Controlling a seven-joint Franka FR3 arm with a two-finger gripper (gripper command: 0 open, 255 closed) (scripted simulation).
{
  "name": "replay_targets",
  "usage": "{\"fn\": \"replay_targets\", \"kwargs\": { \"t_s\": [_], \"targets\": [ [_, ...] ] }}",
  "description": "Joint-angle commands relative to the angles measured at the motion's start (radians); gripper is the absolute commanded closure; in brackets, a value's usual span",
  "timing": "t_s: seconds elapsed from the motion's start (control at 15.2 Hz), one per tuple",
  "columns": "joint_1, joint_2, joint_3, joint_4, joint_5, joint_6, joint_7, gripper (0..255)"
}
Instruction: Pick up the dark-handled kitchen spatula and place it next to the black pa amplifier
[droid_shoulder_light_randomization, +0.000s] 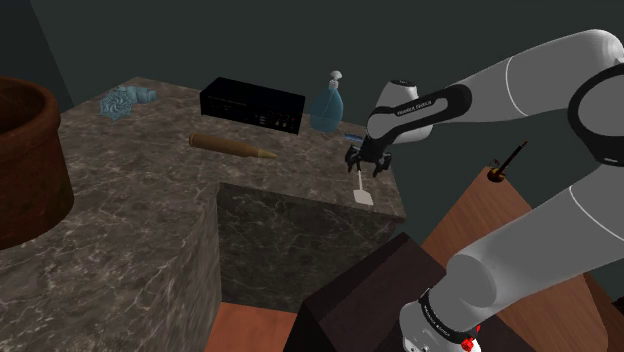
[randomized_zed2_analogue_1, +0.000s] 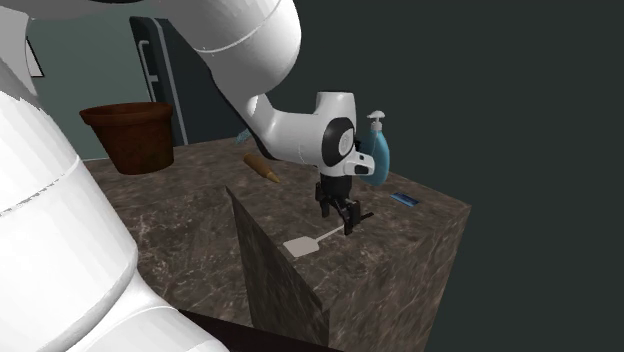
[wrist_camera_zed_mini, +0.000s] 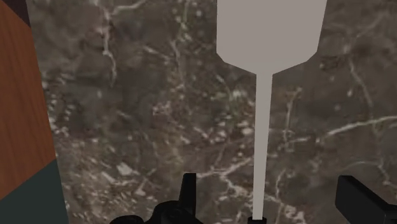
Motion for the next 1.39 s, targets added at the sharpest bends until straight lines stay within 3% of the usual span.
{"fn": "replay_targets", "kwargs": {
  "t_s": [0.0,0.46,0.53,1.12,1.32],
  "targets": [
    [0.000,0.011,0.000,-0.008,-0.001,0.020,0.001,0],
    [0.000,0.011,0.000,-0.008,-0.001,0.020,0.001,0],
    [0.000,0.011,0.000,-0.008,-0.001,0.020,0.001,255],
    [0.000,0.011,0.000,-0.008,-0.001,0.020,0.001,255],
    [0.000,-0.018,0.000,0.008,0.002,-0.024,-0.001,255]
  ]
}}
